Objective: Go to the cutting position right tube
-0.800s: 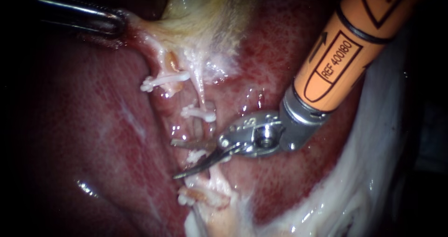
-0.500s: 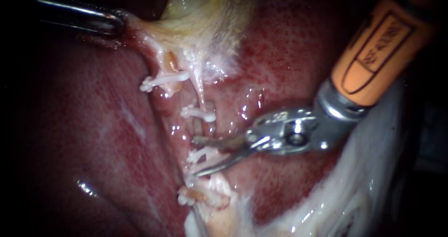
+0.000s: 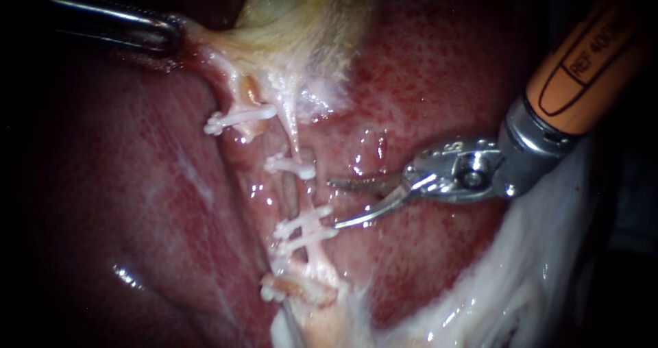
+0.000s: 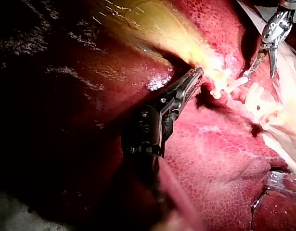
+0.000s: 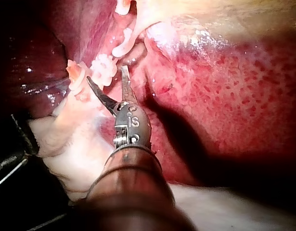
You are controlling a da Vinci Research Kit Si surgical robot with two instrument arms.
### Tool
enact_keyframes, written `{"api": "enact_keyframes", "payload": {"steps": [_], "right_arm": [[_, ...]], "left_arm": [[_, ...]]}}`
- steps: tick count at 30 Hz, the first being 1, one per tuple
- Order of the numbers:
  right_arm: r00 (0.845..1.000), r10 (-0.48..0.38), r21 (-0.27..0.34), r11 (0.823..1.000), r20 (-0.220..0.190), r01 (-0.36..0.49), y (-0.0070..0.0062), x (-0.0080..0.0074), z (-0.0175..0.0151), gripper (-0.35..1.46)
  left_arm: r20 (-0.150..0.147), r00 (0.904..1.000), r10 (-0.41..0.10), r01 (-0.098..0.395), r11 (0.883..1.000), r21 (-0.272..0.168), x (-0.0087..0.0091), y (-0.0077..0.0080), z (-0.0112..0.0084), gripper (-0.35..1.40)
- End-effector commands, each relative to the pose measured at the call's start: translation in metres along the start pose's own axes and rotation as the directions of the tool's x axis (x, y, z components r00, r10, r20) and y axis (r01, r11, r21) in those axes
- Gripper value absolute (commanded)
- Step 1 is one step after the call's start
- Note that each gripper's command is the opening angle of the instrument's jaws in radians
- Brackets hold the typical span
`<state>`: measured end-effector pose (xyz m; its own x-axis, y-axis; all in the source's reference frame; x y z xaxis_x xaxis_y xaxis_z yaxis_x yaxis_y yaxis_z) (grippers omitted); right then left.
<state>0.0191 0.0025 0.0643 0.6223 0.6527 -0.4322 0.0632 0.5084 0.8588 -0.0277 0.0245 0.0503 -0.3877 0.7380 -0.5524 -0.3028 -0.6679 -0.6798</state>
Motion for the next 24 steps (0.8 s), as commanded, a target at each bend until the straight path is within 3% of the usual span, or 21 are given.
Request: {"api": "enact_keyframes", "payload": {"steps": [1, 5, 11, 24], "right_arm": [[1.000, 0.006, -0.001, 1.000, 0.001, -0.006, 0.0005, -0.0002, 0.0002, 1.33], [1.000, 0.013, 0.006, 1.000, 0.012, -0.013, 0.0024, -0.0007, 0.0017, 1.33], [1.000, 0.024, 0.054, 0.998, 0.002, -0.024, 0.0035, -0.0009, 0.0037, 1.35], [0.995, -0.007, 0.225, 0.974, -0.097, 0.029, 0.0031, 0.0007, 0.0059, 1.37]], "left_arm": [[0.000, 1.0000, 0.000, 0.000, 1.000, 0.001, 0.0000, 0.0000, 0.0000, -0.35], [0.000, 1.0000, 0.000, 0.000, 1.000, 0.001, 0.0000, 0.0001, 0.0000, -0.35], [0.000, 1.0000, 0.000, 0.000, 1.000, 0.001, 0.0000, 0.0001, 0.0000, -0.35], [0.000, 1.0000, 0.000, 0.000, 1.000, 0.001, 0.0001, 0.0001, 0.0001, -0.35]]}}
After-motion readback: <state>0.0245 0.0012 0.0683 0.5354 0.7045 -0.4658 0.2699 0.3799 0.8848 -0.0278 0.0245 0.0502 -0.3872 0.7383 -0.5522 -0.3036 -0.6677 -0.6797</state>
